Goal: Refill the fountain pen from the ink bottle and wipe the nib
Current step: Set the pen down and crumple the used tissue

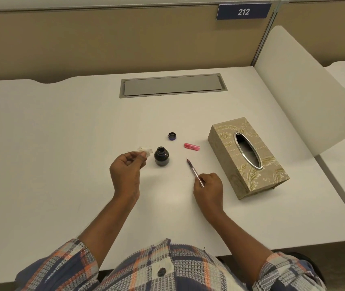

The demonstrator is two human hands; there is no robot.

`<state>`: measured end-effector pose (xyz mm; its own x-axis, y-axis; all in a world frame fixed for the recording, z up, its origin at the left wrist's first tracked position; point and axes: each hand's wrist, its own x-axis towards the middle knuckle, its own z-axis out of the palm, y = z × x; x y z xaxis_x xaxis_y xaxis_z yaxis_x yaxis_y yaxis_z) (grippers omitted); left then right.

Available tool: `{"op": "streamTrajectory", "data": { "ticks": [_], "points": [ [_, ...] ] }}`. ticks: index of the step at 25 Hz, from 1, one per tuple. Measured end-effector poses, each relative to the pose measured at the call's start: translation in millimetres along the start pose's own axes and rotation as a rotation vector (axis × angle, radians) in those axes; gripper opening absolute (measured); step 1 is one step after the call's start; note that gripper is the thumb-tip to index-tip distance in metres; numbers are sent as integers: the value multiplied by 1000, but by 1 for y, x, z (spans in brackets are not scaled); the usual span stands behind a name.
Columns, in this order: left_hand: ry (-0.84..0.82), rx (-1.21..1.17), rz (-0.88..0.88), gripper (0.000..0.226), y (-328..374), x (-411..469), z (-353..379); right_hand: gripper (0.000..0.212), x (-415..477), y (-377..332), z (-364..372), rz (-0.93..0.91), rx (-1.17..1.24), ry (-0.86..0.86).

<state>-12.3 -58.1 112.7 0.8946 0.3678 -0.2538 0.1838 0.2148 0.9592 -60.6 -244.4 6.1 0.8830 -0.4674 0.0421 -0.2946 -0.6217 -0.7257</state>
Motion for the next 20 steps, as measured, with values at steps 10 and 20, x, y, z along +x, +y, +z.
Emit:
{"op": "streamTrajectory", "data": {
  "ticks": [10,20],
  "points": [
    [22,53,-35,4,-3,-11,-21,14,-6,10,10,-135,-87,70],
    [-3,101,-48,5,-9,-19,-26,19,-6,12,11,-188,-80,101]
  ]
}}
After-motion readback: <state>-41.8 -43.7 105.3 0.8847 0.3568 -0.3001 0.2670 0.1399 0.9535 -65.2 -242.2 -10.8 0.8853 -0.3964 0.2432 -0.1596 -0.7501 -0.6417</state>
